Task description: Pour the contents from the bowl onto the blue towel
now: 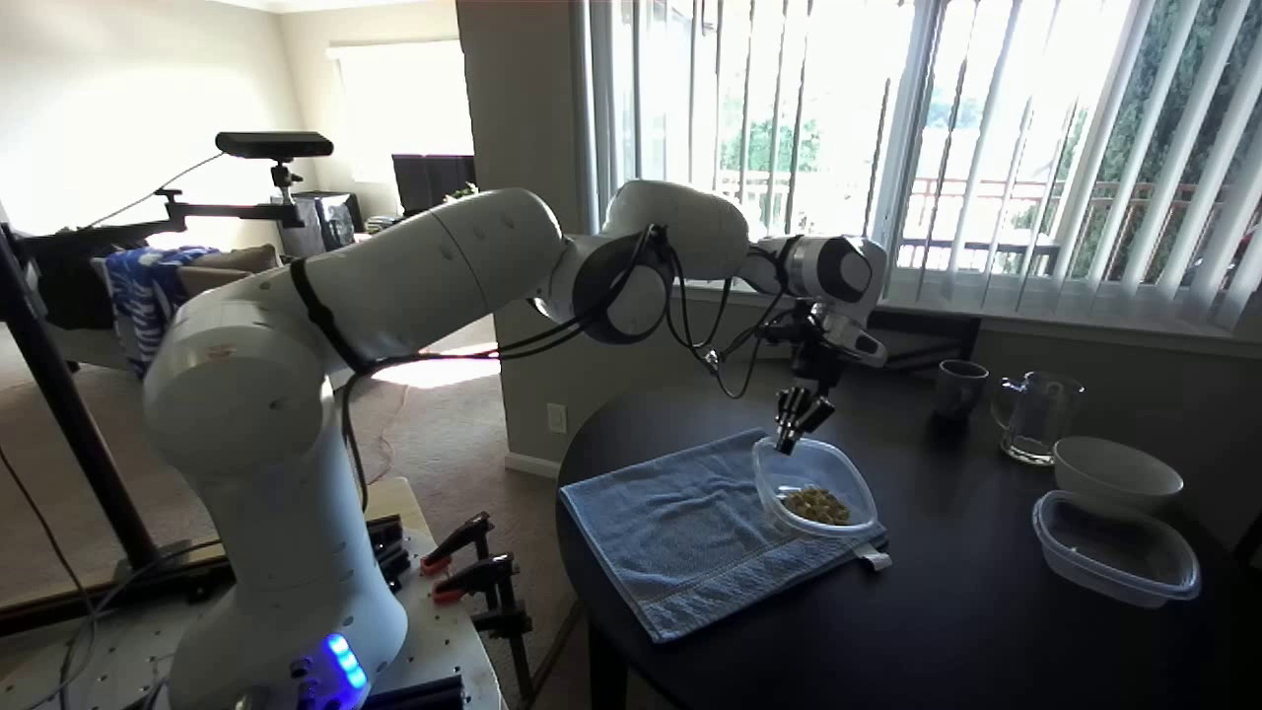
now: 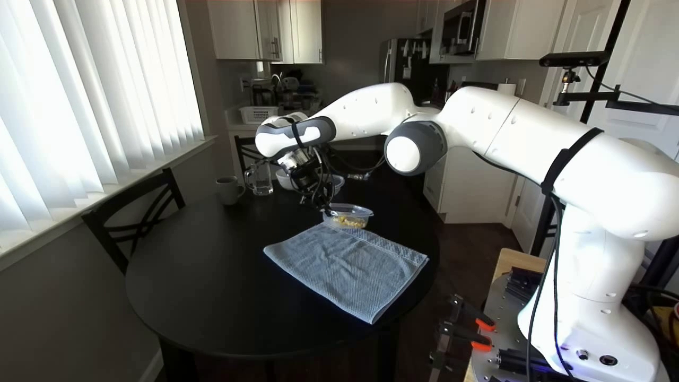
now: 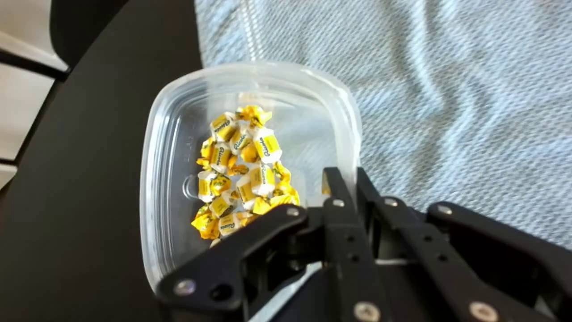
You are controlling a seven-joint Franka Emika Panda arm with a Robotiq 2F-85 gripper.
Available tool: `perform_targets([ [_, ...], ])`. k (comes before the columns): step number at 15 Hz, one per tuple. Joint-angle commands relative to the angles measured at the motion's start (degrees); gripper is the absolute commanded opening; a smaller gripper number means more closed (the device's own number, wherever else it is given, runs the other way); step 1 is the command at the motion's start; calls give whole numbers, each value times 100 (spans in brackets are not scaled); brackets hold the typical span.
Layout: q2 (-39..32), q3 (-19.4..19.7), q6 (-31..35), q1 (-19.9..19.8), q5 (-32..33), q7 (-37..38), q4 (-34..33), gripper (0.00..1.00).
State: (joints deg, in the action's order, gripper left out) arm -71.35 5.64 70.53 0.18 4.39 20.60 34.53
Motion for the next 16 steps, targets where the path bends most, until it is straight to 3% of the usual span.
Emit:
perform_targets([
  [1, 563, -323, -446, 47, -674, 953, 461, 2],
  [5, 786, -761, -1471, 39, -1387, 1150, 543, 2],
  [11, 871, -1147, -2349, -462, -1770, 8, 319, 2],
  [16, 536, -1309, -3012, -1004, -2009, -659, 212, 2],
])
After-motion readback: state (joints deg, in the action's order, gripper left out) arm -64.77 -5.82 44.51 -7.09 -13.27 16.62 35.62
